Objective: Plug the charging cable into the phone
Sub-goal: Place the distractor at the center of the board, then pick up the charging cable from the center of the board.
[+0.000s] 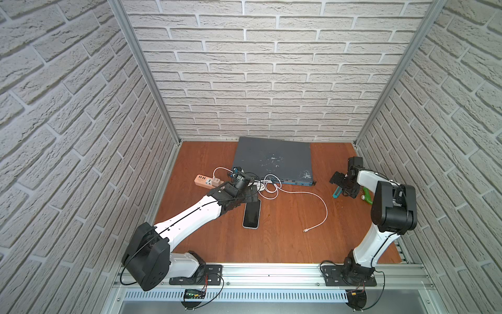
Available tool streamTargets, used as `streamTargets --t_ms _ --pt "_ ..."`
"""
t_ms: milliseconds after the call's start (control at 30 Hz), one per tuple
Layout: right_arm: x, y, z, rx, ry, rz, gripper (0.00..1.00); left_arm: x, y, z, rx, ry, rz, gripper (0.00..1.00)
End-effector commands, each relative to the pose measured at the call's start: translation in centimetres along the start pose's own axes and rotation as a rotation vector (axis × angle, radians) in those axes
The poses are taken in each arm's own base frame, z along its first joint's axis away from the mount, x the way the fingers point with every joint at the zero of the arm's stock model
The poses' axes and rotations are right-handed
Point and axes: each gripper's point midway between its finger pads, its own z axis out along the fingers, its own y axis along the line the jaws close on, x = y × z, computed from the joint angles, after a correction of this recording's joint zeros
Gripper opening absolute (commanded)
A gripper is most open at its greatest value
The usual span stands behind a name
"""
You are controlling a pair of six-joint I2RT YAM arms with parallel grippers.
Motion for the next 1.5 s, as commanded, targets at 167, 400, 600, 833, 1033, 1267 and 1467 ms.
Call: streamTargets --t_ms 167,400,600,833,1033,1267,1467 --pt "-0.3 0.1 -2.6 -0.029 -0.059 -0.033 0.99 -0.4 0.6 -0.6 -0.001 -0.036 -0.009 0.98" --pt "-0.1 2.0 -5.6 -0.082 -0.092 -0.082 0.98 -0.2 0.6 -0.9 0.024 -0.051 -0.035 0.98" --pt "2.0 4.6 -9.1 -0.114 -0.117 -0.193 0.97 0.5 0.9 -1.7 0.048 -0.066 -0.06 0.98" --pt "5.5 7.6 -14.3 -0.189 -0.15 -0.334 0.97 1.8 1.3 -2.9 0.07 -0.059 -0.063 0.98" --pt "9.1 10.1 -18.2 -0.283 -0.136 -0.444 0.96 3.1 1.9 -4.1 0.072 -0.042 -0.058 0.98" --pt "12.7 12.3 -21.1 -0.387 -0.077 -0.571 0.96 4.6 2.8 -4.9 0.081 -0.047 -0.092 0.98" --pt "15.6 12.5 -22.4 -0.411 -0.038 -0.67 0.96 4.7 3.3 -5.4 0.067 -0.057 -0.094 0.98"
